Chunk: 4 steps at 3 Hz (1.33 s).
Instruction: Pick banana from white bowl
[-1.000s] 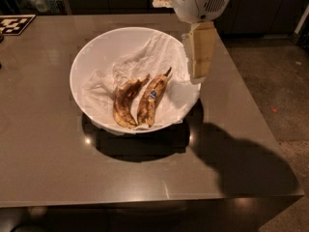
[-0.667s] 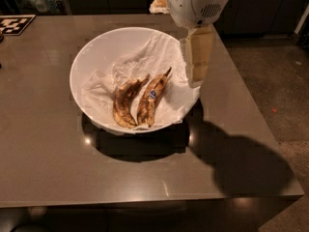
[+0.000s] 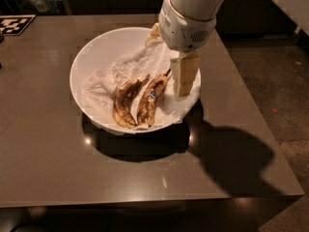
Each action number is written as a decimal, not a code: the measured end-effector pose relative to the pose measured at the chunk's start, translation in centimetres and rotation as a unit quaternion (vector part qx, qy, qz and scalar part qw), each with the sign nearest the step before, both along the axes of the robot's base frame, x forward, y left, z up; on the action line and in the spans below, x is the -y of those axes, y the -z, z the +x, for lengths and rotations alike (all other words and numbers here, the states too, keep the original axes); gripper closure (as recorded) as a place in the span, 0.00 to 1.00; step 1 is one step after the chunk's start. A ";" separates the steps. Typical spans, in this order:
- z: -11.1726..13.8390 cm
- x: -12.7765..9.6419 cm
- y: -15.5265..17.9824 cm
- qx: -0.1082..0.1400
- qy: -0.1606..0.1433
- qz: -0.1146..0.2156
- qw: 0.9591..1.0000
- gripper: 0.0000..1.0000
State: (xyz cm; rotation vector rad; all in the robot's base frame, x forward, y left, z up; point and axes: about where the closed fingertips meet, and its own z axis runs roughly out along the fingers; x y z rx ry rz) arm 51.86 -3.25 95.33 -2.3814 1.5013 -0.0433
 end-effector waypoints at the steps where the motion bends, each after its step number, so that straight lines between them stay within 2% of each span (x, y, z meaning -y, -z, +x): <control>1: 0.7 -0.6 0.3 -0.007 -0.007 -0.005 1.000 0.28; 2: 1.3 -1.5 0.4 -0.011 -0.023 -0.013 1.000 0.32; 4: 1.2 -3.1 2.1 -0.036 -0.038 -0.022 0.998 0.36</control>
Offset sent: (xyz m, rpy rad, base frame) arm 0.0165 0.0216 -0.0054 -0.0600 0.0530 0.0867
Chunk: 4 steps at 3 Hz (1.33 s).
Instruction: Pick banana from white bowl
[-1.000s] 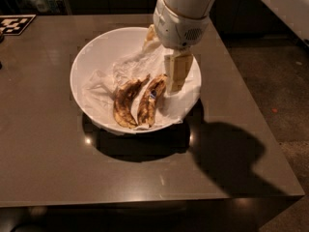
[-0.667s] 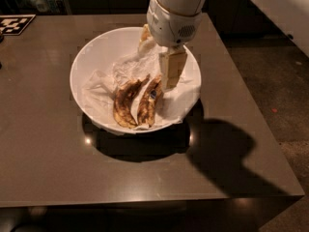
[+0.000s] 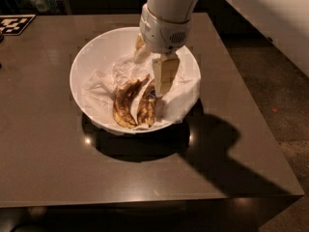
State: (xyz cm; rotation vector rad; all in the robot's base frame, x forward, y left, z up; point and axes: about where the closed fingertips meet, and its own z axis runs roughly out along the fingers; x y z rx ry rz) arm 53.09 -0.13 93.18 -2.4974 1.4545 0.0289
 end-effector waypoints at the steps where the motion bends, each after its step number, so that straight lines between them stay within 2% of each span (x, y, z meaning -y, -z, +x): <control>1: -0.1 -0.2 0.8 -0.008 -0.004 -0.004 1.000 0.37; 3: 0.0 0.0 2.5 -0.023 -0.013 -0.013 1.000 0.47; 4: 0.3 -0.1 2.8 -0.028 -0.016 -0.016 0.999 0.47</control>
Offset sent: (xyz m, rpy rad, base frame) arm -0.0069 -0.0024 -0.0297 -0.0563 0.0816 0.0403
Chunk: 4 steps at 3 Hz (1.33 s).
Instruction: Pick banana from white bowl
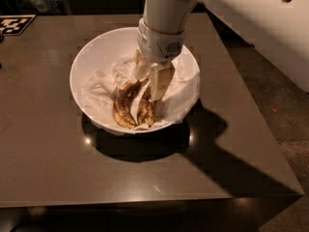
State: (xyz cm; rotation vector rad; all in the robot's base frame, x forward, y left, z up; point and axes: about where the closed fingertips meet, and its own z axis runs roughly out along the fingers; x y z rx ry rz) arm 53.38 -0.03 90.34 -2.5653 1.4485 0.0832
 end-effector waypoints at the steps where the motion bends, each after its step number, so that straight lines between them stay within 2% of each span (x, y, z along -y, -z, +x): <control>1: 0.4 -0.1 0.3 -0.002 -0.004 -0.002 1.000 0.49; 3: 0.9 -0.4 1.1 -0.007 -0.014 -0.001 1.000 0.55; 4: 1.0 -0.7 1.5 -0.009 -0.018 0.000 1.000 0.55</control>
Offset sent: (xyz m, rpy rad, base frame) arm 0.0062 -0.0022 -0.0171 -0.0251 0.0482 0.0437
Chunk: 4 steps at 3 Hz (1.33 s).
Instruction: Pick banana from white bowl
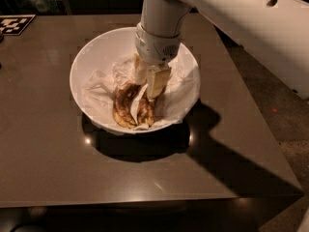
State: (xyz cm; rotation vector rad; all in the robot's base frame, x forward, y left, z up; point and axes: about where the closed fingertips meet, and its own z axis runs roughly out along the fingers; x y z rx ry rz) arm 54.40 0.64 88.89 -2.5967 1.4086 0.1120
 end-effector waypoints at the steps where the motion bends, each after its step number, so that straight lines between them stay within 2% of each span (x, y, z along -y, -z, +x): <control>1: 0.1 -0.1 0.2 -0.002 -0.002 0.000 1.000 0.55; 2: 0.1 0.1 -1.2 0.023 -0.007 0.002 1.000 0.50; 4: 0.1 -0.6 -3.0 0.054 -0.031 -0.001 0.998 0.51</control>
Offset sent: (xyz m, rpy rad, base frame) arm -0.0043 -0.0093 0.0308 -0.0085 -0.0932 0.0275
